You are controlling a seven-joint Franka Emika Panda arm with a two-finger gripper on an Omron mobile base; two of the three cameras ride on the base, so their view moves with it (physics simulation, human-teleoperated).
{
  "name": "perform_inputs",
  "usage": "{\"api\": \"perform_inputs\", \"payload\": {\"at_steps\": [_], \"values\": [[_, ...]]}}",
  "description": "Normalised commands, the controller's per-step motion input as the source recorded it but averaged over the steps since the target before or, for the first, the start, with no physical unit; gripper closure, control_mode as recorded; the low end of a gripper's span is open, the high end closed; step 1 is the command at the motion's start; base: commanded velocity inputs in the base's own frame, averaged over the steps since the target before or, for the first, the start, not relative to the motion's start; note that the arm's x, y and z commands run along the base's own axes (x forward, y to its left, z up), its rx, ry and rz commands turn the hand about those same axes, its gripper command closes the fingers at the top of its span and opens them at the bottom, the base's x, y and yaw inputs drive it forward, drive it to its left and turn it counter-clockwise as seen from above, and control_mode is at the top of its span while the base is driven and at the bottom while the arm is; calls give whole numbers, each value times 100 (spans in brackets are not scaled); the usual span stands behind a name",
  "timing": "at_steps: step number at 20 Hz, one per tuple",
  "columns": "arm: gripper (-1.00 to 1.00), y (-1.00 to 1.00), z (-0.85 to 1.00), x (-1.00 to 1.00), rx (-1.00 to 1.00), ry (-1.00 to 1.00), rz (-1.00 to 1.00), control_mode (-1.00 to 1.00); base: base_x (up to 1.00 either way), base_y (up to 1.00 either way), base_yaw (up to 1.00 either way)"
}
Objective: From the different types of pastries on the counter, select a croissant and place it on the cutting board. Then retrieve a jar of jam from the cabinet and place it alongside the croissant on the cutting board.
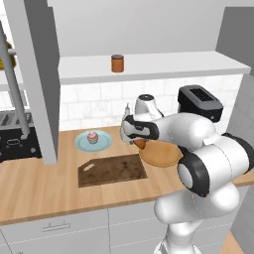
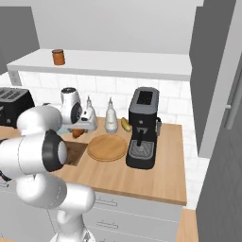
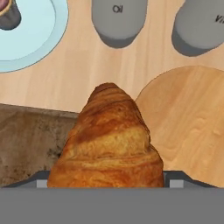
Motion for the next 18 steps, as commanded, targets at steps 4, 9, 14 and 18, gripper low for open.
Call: {"api": "perform_inputs", "payload": {"at_steps": [4, 9, 14, 18], "values": [[100, 19, -27, 5, -7, 1, 5, -100, 0, 0, 0], [100, 15, -38, 1, -5, 4, 5, -100, 0, 0, 0], [100, 1, -38, 0, -3, 1, 5, -100, 0, 0, 0], [100, 2, -22, -3, 0, 0, 6, -100, 0, 0, 0]]}}
